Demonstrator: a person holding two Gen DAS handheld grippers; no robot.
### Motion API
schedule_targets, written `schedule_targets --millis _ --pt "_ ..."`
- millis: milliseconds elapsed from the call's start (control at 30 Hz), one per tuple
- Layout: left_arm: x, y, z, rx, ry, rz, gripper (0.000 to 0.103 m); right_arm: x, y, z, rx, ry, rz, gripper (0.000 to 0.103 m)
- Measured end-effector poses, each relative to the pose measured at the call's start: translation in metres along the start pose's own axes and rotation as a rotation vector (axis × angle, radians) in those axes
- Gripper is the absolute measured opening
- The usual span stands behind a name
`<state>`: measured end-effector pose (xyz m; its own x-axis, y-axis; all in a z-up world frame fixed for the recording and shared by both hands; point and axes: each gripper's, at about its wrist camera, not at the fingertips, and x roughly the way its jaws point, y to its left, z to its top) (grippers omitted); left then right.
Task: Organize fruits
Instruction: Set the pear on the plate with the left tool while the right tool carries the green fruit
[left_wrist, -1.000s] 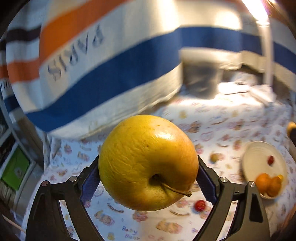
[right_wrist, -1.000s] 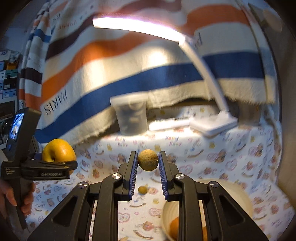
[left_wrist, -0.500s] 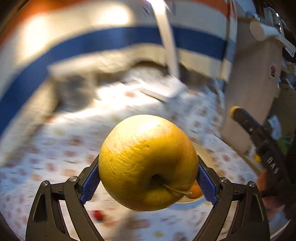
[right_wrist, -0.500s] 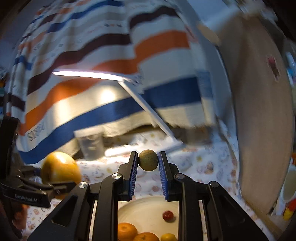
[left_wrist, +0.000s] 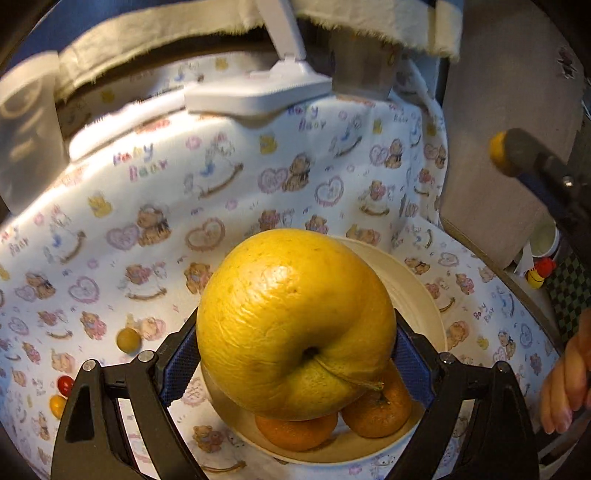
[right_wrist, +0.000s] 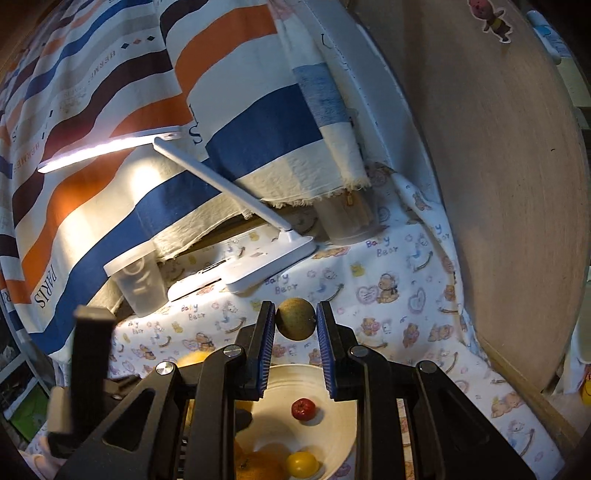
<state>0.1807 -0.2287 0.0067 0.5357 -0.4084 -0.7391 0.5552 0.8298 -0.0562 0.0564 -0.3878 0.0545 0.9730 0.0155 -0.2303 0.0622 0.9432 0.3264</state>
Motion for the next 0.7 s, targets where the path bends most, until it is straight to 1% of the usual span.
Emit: schedule_targets --millis 67,200,333,433,600,700 --pt "0.0 0.002 -0.001 0.004 -0.006 0.009 0.091 -0.001 0.001 0.001 0.001 0.001 0.004 0.024" --pt "0.005 0.006 0.003 -0.016 0.025 -0.004 0.091 -0.002 0.006 0.001 -0.03 -0.006 -0.003 0.024" --pt "0.015 0.0 0.006 0.014 0.032 0.016 0.091 -0.004 0.013 0.0 -0.067 -0.015 -0.007 0.024" --pt "0.026 0.0 0.004 -0.003 0.065 -0.006 0.091 -0.001 0.009 0.0 -0.037 0.006 0.009 0.024" --pt "0.032 0.001 0.003 -0.012 0.075 0.014 0.091 0.005 0.004 -0.002 -0.028 0.024 -0.01 0.024" --pt "0.033 0.002 0.002 -0.015 0.077 0.016 0.091 0.008 0.004 -0.003 -0.026 0.05 -0.013 0.024"
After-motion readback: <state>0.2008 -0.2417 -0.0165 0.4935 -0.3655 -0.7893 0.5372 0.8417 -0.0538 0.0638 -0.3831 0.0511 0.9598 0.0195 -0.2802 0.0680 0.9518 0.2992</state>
